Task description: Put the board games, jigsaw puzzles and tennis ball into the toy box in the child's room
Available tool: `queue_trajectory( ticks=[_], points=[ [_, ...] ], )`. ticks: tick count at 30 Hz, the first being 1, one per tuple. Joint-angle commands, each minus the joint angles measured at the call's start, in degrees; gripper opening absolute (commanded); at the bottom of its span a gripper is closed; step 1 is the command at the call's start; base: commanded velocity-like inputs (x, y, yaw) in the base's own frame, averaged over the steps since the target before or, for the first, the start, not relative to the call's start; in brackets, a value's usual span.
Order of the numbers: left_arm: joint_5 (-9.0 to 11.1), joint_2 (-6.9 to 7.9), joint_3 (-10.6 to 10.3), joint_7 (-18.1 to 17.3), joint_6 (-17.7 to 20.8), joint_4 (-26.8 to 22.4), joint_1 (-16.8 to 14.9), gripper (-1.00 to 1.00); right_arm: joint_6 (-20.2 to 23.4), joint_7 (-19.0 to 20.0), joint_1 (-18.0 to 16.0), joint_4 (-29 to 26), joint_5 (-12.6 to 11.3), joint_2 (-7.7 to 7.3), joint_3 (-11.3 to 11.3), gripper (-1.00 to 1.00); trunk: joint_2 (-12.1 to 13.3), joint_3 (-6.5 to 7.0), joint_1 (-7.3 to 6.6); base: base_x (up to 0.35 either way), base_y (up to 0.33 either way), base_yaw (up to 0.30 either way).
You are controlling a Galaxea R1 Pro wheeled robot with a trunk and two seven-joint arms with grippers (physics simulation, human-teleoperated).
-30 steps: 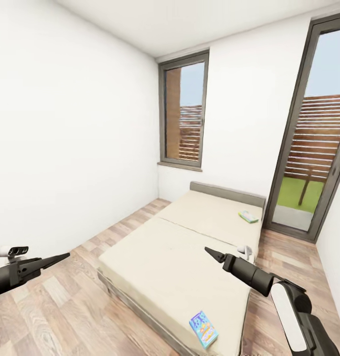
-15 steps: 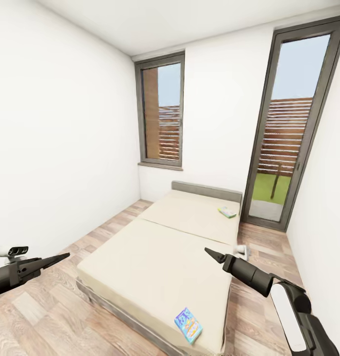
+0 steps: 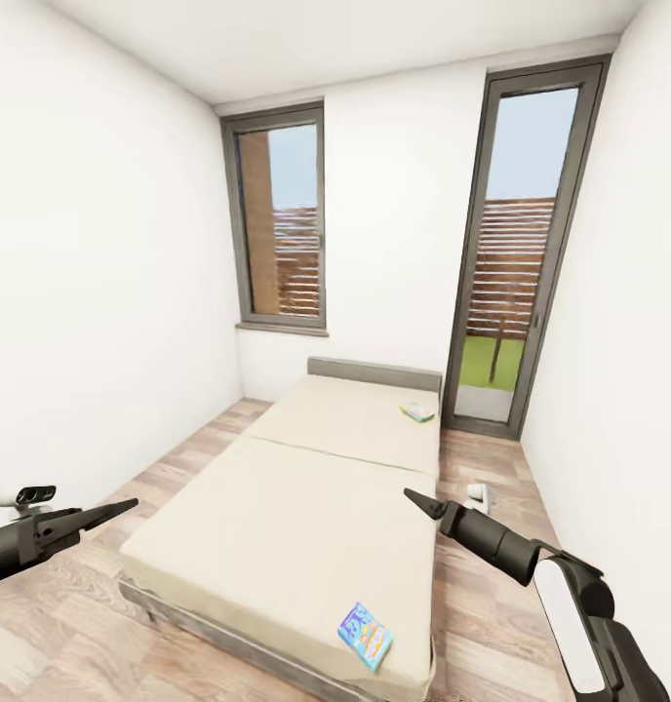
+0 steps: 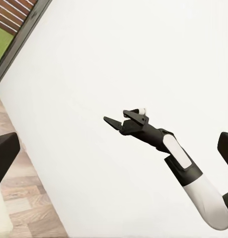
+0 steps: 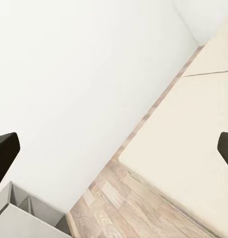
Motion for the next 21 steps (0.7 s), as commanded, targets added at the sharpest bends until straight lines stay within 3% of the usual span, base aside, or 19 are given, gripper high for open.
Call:
queue_trajectory(
  ticks=[1, 21],
  points=[
    [0.0, 0.02, 0.0, -0.2, 0.6, 0.0, 0.0, 1.0, 0.4, 0.1, 0.0, 0.0, -0.2, 0.02, -0.1, 1.0, 0.0, -0.03, 0.02, 0.0, 0.172, -0.277],
    [0.0, 0.02, 0.0, -0.2, 0.6, 0.0, 0.0, 1.0, 0.4, 0.1, 0.0, 0.0, -0.2, 0.02, -0.1, 1.0, 0.0, -0.03, 0.02, 0.0, 0.029, -0.277]
  ],
)
